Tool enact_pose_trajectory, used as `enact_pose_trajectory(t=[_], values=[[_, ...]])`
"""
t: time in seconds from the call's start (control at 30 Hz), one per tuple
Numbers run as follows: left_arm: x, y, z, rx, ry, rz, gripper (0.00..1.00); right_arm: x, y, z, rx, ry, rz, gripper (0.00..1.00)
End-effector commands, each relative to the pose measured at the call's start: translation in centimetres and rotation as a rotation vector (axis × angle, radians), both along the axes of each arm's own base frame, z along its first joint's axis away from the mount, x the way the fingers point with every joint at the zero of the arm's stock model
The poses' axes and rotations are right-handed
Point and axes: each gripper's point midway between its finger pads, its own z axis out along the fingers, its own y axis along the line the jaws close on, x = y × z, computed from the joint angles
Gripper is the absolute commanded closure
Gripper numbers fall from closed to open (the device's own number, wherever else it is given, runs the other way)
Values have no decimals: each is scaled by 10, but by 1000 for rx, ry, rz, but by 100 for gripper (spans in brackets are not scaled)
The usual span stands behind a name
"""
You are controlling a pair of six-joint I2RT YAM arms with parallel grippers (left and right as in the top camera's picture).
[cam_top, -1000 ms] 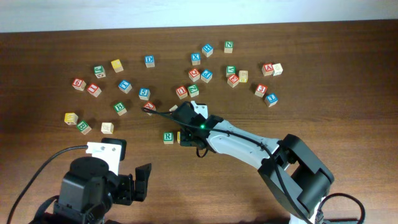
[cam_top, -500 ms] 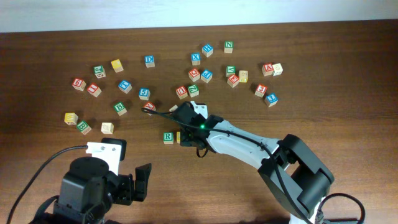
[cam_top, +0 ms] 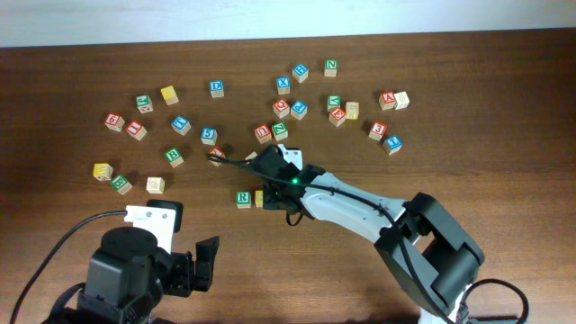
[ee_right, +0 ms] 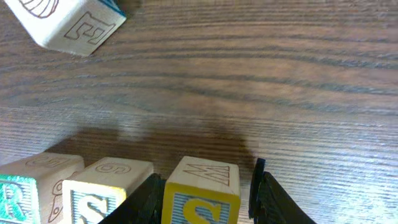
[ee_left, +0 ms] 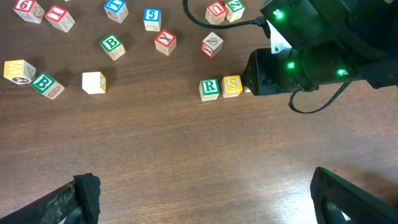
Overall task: Spell out RSS
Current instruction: 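Open right gripper and lift away from the blocks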
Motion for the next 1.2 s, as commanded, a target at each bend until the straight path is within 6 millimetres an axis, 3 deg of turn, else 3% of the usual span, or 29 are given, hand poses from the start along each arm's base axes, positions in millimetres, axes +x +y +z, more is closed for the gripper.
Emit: enact_pose_trajectory(t=[0.0, 0.33, 0.47, 0.53, 0.63, 0.7, 0.73, 0.8, 0.87, 1.0, 1.17], values=[[-1, -1, 0, 0, -1, -9, 1, 8, -3, 0, -23, -27, 0, 65], [-1, -1, 0, 0, -1, -9, 1, 27, 6, 20, -13, -94, 6, 65], [-1, -1, 0, 0, -1, -9, 1, 50, -5, 40, -4, -107, -44, 65], [-1, -1, 0, 0, -1, -9, 1, 62, -14, 68, -15, -108, -57, 67], [0, -1, 0, 0, -1, -9, 1, 69, -27, 122, -23, -115, -66, 96], [0, -1, 0, 0, -1, -9, 1, 60, -49, 157, -45, -91, -88, 96], [0, -1, 0, 0, -1, -9, 1, 52, -59, 162, -69, -72, -69, 96], [0, -1, 0, 0, -1, -9, 1, 33, -76, 156, -139, -2, -36, 96], [-1, -1, 0, 0, -1, -9, 1, 18, -83, 128, -180, 66, -17, 96], [0, 1, 0, 6, -3, -4, 0, 2, -73, 76, -112, 139, 14, 96], [0, 1, 0, 5, -4, -4, 1, -6, -77, 37, -111, 140, 23, 96]])
